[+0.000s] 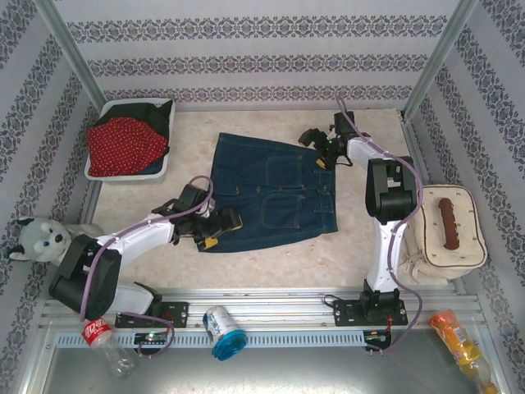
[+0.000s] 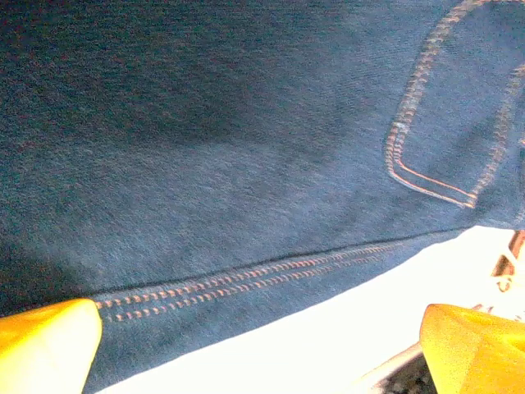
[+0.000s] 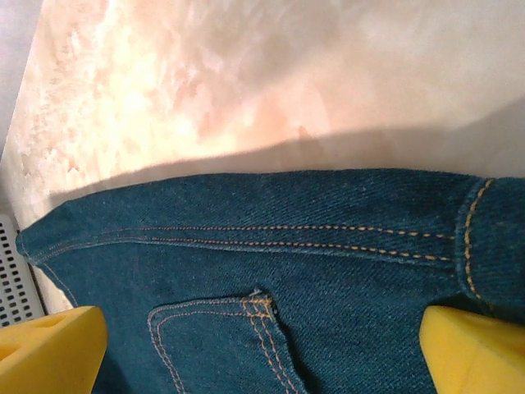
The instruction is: Fold and stack the skirts
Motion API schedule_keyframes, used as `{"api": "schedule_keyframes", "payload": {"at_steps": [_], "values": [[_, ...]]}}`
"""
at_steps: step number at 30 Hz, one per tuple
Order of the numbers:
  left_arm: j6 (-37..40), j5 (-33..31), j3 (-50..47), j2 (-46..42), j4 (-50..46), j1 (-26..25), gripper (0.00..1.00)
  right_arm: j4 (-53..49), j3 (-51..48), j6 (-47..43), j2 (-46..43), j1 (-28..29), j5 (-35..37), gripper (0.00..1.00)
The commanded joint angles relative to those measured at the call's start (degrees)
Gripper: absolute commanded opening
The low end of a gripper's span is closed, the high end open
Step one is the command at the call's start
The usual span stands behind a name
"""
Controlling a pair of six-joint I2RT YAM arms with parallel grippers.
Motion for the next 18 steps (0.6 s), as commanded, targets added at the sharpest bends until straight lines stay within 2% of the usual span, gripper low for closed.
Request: {"api": "schedule_keyframes", "payload": {"at_steps": [1, 2, 5, 6, 8, 11, 13, 18], "values": [[6.61, 1.95, 11.26, -2.39, -7.91, 0.36, 1.0, -0.14, -2.91, -5.73, -7.95, 0.79, 0.13, 0.98], [9.27, -0.94, 15.08, -1.51, -11.22, 0.65, 1.0, -1.0, -4.23, -6.68, -10.06, 1.29, -0.07, 0.98], [17.03, -18.44, 27.42, 5.0, -22.4, 2.56, 1.0, -4.78, -10.78, -8.89, -17.82, 3.55, 3.88, 0.98], [19.03, -22.01, 30.9, 8.26, -23.91, 3.78, 1.0, -5.84, -13.53, -9.04, -20.47, 4.24, 5.36, 0.98], [22.08, -22.93, 37.19, 15.31, -23.96, 6.56, 1.0, -6.38, -19.2, -8.09, -25.19, 5.12, 6.65, 0.98], [25.16, -23.4, 48.14, 26.26, -23.89, 8.98, 1.0, -6.18, -28.01, -6.59, -31.28, 6.09, 4.01, 0.98], [26.39, -27.98, 55.53, 33.35, -24.05, 9.38, 1.0, -8.22, -32.31, -6.84, -35.16, 6.89, 3.79, 0.98], [29.0, -31.86, 75.53, 50.48, -26.65, 11.13, 0.75, -9.75, -40.72, -8.36, -42.46, 8.2, 0.55, 0.98]]}}
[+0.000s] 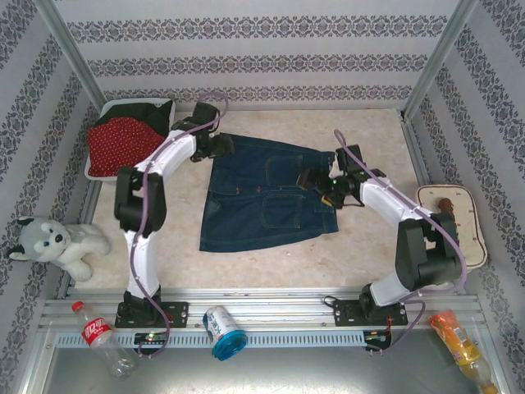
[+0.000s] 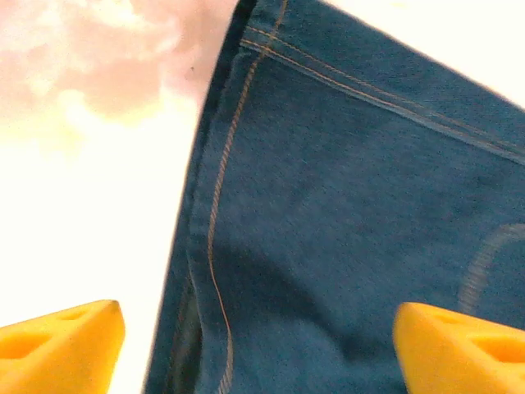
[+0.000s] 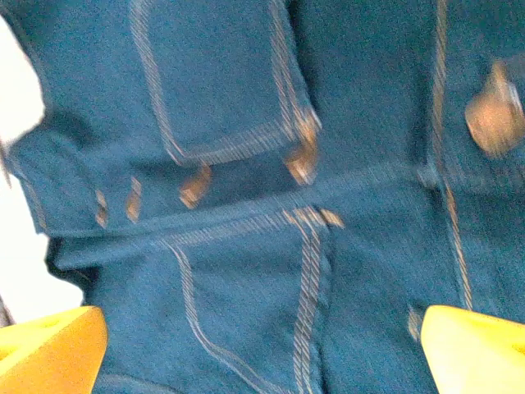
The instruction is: Fold and stack the skirts
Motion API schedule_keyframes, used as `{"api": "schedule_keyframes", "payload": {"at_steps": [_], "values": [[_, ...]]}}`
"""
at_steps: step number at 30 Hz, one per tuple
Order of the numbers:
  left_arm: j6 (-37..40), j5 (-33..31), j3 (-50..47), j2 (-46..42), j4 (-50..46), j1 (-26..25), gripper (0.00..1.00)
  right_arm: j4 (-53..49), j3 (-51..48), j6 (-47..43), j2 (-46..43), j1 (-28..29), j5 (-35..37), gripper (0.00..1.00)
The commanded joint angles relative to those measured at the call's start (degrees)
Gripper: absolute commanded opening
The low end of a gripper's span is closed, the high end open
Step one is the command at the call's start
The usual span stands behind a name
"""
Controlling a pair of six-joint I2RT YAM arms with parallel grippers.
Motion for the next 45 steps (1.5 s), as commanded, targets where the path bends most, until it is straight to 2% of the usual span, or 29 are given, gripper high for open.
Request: {"api": "schedule_keyframes", "payload": {"at_steps": [1, 7, 10, 13, 17, 21, 23, 26, 32, 36, 37, 38, 39, 40, 41, 43, 44, 45], "values": [[5.16, -5.01, 13.31, 8.58, -6.05, 1.08, 0.69, -2.98, -3.73, -2.25, -4.53, 1.19, -3.04, 0.98], [10.97, -1.4, 33.49, 23.08, -10.34, 1.31, 0.53, -4.99, -7.59, -3.24, -7.41, 2.07, -4.75, 0.98], [10.75, -4.06, 37.38, 26.36, -11.32, 1.38, 0.52, -5.47, -8.45, -3.14, -8.0, 2.2, -4.99, 0.98], [9.53, -5.45, 37.3, 27.13, -10.63, 1.72, 0.52, -5.62, -9.14, -3.02, -8.54, 2.21, -5.21, 0.98], [9.05, -3.3, 37.29, 28.08, -9.33, 1.97, 0.48, -5.47, -9.82, -3.11, -8.57, 2.35, -5.68, 0.98], [8.72, 1.15, 37.29, 28.54, -6.89, 2.2, 0.27, -5.7, -11.3, -1.48, -7.5, 2.31, -2.37, 0.98], [8.51, 0.73, 37.58, 28.57, -4.51, 2.31, 0.16, -5.84, -12.33, 0.05, -6.72, 2.24, 0.16, 0.98], [7.32, -0.36, 39.01, 28.45, 0.27, 3.78, 0.07, -4.96, -14.26, 1.54, -6.24, 1.66, 1.72, 0.98], [-0.06, 6.39, 39.57, 28.76, 16.1, 8.52, 0.05, -6.81, -14.97, -0.03, -3.22, 0.09, 2.53, 0.98], [-0.69, 9.62, 40.97, 31.52, 19.49, 9.26, 0.05, -6.84, -15.15, -0.16, -3.48, -0.58, 3.49, 0.98], [-0.31, 10.93, 41.53, 32.19, 19.28, 9.26, 0.09, -6.6, -15.15, -0.2, -3.56, -0.73, 2.93, 0.98], [0.03, 12.33, 41.9, 32.7, 19.04, 9.26, 0.18, -6.36, -14.99, -0.21, -3.77, -0.73, 2.53, 0.98], [0.43, 13.38, 41.95, 32.87, 18.69, 9.26, 0.33, -6.22, -14.89, -0.21, -3.98, -0.77, 2.21, 0.98], [0.86, 13.71, 41.95, 32.77, 17.94, 9.26, 0.57, -6.14, -14.56, -0.29, -4.41, -0.74, 1.61, 0.98], [1.1, 13.25, 42.08, 32.38, 16.47, 9.26, 0.77, -6.05, -14.22, -0.29, -5.15, -0.75, 1.0, 0.98], [1.74, 10.58, 42.13, 30.59, 11.85, 9.26, 0.93, -6.98, -13.37, -0.38, -6.95, -0.77, 0.83, 0.98], [1.68, 8.56, 42.04, 28.76, 8.48, 9.26, 0.99, -7.81, -12.92, -0.21, -8.42, -0.83, 1.61, 0.98], [1.34, 6.96, 41.63, 26.95, 4.88, 9.26, 1.0, -8.5, -12.78, 0.08, -9.79, -0.99, 2.31, 0.98]]}}
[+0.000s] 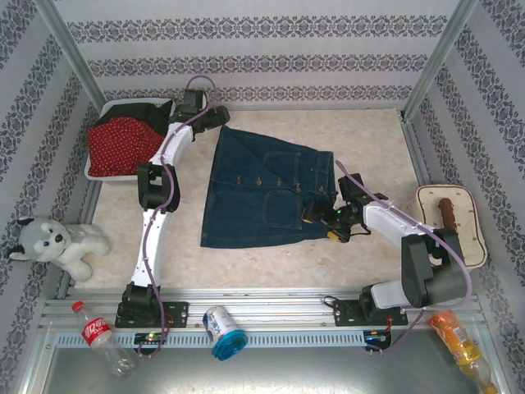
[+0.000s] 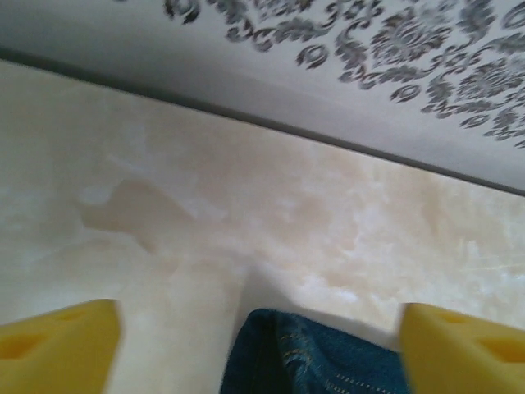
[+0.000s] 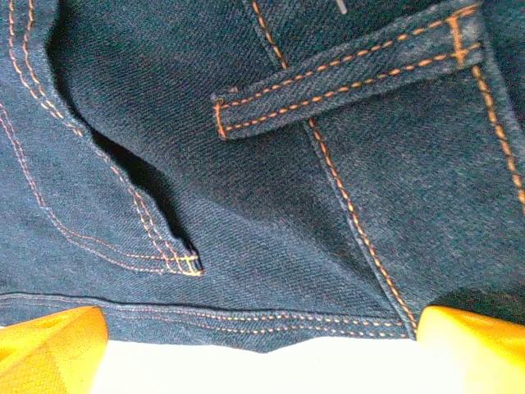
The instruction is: Fold and stack the skirts
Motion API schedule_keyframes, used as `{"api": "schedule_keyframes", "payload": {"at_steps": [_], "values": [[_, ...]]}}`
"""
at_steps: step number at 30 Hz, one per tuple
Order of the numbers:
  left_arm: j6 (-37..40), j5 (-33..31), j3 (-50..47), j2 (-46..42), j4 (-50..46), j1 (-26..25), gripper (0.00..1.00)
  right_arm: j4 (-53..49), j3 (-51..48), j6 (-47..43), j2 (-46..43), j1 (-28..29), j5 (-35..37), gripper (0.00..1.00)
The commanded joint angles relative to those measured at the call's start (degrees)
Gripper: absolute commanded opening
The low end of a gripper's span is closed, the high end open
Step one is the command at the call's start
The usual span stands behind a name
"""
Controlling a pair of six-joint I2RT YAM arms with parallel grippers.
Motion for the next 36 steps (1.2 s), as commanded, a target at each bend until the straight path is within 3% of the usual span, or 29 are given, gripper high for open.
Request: {"api": "schedule_keyframes", "payload": {"at_steps": [1, 3, 7, 13, 17, 20, 22, 25, 32, 36], "values": [[-0.53, -5.16, 0.38, -7.56, -10.89, 0.62, 1.0, -4.56, 1.13, 1.0, -4.71, -1.18, 3.65, 0.98], [-3.06, -6.39, -7.17, -14.42, -15.86, 0.62, 1.0, -4.56, -0.01, 3.38, -8.04, -2.74, 4.69, 0.98], [-8.23, -7.17, -39.86, -35.3, -7.83, -0.87, 1.0, -0.59, -5.11, 8.42, -13.25, -7.54, 5.1, 0.98], [-17.85, -5.78, -76.08, -60.72, -4.33, -4.19, 1.0, 2.13, -6.2, 8.54, -9.27, -11.03, -2.63, 0.96], [-24.41, -6.88, -93.52, -77.0, -9.29, -4.95, 0.98, 4.9, -8.14, 10.67, -8.38, -11.16, -3.35, 0.87], [-29.62, -3.41, -102.35, -86.22, -11.93, -6.13, 0.89, 6.86, -8.67, 11.35, -6.81, -11.12, -4.55, 0.81], [-33.26, -0.02, -106.9, -90.47, -11.53, -6.64, 0.84, 7.09, -8.72, 11.86, -5.67, -11.12, -4.23, 0.8], [-37.33, 4.59, -110.6, -93.16, -9.65, -7.89, 0.85, 8.13, -10.02, 13.2, -5.39, -11.13, -2.49, 0.79], [-46.3, 8.09, -116.14, -90.52, 1.8, -12.29, 0.78, 13.13, -12.72, 15.61, -5.84, -11.12, -4.22, 0.74], [-46.67, 7.92, -116.32, -85.06, 9.17, -12.72, 0.78, 14.96, -13.66, 15.79, -5.83, -11.11, -4.73, 0.67]]}}
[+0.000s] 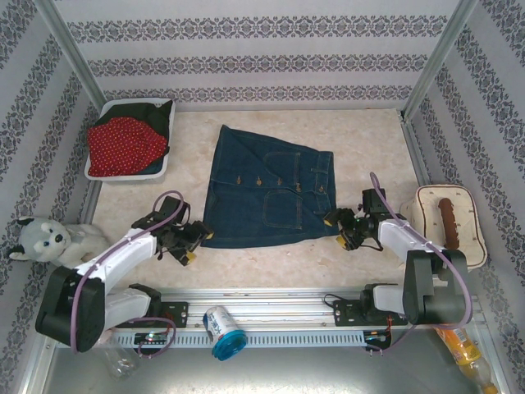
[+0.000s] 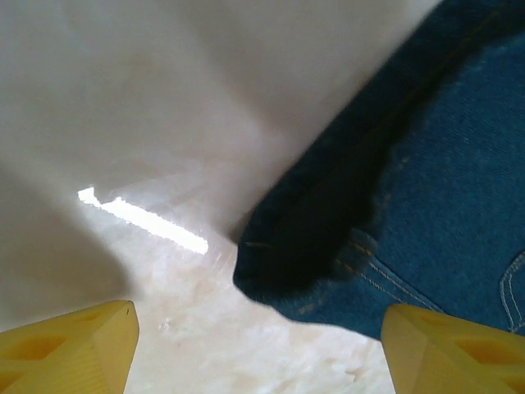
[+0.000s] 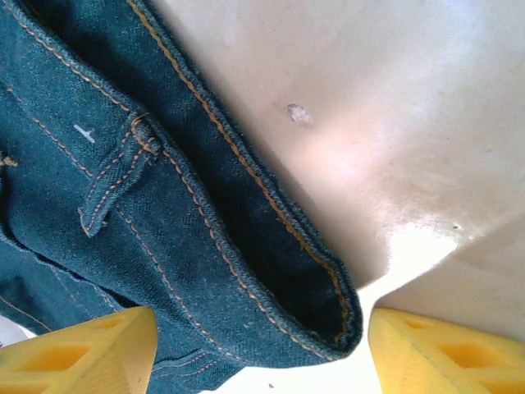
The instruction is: Fold and stack the skirts
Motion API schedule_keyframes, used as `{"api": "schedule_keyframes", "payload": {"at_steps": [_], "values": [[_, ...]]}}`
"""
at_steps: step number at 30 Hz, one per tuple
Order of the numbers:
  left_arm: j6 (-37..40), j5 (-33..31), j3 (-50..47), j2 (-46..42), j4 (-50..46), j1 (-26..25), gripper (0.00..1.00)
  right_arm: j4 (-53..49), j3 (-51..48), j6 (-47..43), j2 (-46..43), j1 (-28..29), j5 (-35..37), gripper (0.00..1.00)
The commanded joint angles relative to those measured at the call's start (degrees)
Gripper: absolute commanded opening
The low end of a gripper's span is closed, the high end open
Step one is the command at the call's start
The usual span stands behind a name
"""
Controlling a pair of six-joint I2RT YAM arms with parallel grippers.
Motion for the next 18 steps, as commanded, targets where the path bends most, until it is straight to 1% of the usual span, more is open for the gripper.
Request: {"api": "schedule_keyframes", "payload": {"at_steps": [1, 3, 4, 5, 7, 9, 11, 13, 14, 17, 18], "values": [[-3.7, 1.46, 0.38, 4.57, 10.6, -0.76, 0.78, 5.39, -1.8, 0.98, 0.83, 0.27, -2.2, 0.65], [-3.67, 1.19, 1.15, 8.3, 14.6, -1.3, 0.77, 7.28, -2.3, 1.47, 1.23, 0.33, -3.09, 0.63], [-3.42, 0.82, 1.58, 9.68, 15.48, -1.52, 0.76, 8.12, -2.55, 1.74, 1.42, 0.34, -3.31, 0.62], [-3.03, -0.04, 2.18, 11.16, 15.59, -1.75, 0.71, 9.16, -2.81, 2.01, 1.71, 0.31, -3.48, 0.6], [-2.41, -1.41, 2.84, 12.76, 14.83, -2.08, 0.58, 12.03, -3.26, 2.72, 2.3, 0.34, -4.36, 0.54], [-1.87, -3.34, 2.7, 11.9, 13.26, -2.16, 0.43, 15.93, -3.4, 3.26, 2.66, 0.34, -6.18, 0.45], [-0.77, -5.36, 2.92, 9.52, 10.39, -2.1, 0.25, 17.31, -2.51, 2.88, 2.34, 0.42, -7.29, 0.31], [0.5, -7.7, 3.59, 5.59, 5.43, -2.14, 0.1, 15.73, -1.32, 1.93, 0.98, 0.68, -7.38, 0.18], [0.97, -8.91, 4.08, 2.99, 1.91, -2.15, 0.01, 14.29, -0.88, 1.54, -0.11, 0.77, -7.2, 0.13], [0.74, -11.47, 4.08, -6.97, -7.03, -2.41, 0.0, 10.26, -1.54, 1.36, -5.32, 1.68, -4.73, 0.0], [0.08, -11.84, 3.14, -10.09, -9.07, -2.73, 0.0, 9.34, -2.39, 1.75, -7.13, 2.14, -3.43, 0.0]]}}
